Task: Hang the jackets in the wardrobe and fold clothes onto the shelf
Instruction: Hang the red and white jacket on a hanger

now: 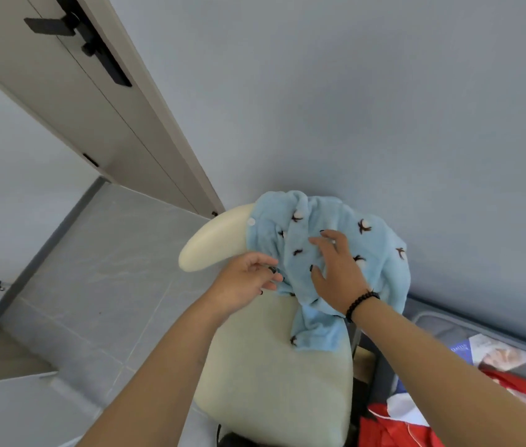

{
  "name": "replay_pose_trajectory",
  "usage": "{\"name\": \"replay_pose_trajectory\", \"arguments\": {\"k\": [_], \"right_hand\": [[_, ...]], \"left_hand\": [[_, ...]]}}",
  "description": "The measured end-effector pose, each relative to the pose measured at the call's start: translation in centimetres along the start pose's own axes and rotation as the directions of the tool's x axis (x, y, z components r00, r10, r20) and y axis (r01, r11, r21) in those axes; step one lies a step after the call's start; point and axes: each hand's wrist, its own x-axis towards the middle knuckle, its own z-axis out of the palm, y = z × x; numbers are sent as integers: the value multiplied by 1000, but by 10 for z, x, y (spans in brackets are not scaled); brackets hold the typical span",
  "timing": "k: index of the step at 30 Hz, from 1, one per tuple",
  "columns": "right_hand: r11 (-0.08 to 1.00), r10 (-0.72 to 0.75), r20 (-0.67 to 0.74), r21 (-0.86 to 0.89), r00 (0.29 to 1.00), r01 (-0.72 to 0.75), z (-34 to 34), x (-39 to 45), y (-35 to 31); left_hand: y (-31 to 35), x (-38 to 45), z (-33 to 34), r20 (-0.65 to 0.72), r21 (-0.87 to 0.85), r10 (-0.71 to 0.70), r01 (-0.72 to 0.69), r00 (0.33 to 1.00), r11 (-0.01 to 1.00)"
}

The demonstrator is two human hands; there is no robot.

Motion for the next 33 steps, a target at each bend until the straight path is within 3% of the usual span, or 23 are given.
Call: {"name": "replay_pose_trajectory", "arguments": {"k": [5,9,12,17,20,25,33], "right_hand": [[969,193,-146,181,970,-165,11,-82,32],[879,441,-186,286,878,-381,34,-154,68],[724,667,-176,382,724,-574,52,-206,98],[324,935,-17,454,355,-830,86,-280,146],[232,961,33,445,274,-865,111,-314,164],[224,964,30,454,266,-863,148,-341,187],[130,988,-36,717,149,-685,166,-346,214]], "left_hand": [[-13,5,63,159,118,-18,-1,987,993],[-36,11,119,288,253,-49,-27,956,967],[-68,13,157,409,373,-97,-69,907,925],[-126,15,203,536,512,-180,-148,825,846],[-156,11,222,575,540,-205,-179,792,822],[-191,13,238,575,592,-255,-180,777,786],[-213,5,237,529,619,-250,-167,811,767]]}}
